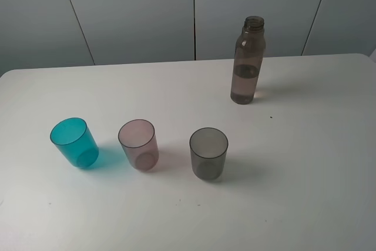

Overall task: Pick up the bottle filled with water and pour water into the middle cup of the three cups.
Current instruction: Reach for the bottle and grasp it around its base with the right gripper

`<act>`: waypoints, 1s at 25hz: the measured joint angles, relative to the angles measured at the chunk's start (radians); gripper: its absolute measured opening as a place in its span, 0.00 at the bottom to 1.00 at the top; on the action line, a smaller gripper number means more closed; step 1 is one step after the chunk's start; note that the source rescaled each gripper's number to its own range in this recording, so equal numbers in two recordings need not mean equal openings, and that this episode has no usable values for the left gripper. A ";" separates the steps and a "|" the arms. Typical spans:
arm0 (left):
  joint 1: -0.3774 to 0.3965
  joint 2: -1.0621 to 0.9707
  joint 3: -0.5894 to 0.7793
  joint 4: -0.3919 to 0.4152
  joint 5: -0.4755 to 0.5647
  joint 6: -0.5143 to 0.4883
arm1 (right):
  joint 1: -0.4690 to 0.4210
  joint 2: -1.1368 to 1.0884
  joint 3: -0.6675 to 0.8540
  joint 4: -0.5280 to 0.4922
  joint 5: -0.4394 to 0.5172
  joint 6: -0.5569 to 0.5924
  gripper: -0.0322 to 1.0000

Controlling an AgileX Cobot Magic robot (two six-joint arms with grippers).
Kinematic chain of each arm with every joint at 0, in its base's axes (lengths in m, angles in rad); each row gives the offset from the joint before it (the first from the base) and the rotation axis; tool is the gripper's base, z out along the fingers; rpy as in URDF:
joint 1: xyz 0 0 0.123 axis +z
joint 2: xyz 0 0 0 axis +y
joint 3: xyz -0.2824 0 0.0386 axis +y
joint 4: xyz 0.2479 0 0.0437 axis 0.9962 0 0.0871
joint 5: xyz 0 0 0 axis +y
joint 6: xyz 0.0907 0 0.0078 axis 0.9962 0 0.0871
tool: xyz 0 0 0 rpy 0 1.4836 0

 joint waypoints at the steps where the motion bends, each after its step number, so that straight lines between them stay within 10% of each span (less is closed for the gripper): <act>1: 0.000 0.000 0.000 0.000 0.000 0.000 | 0.000 0.000 0.000 0.000 0.000 0.000 0.98; 25: 0.000 0.000 0.000 0.000 0.000 0.000 | 0.000 0.000 0.000 0.000 0.000 0.000 0.98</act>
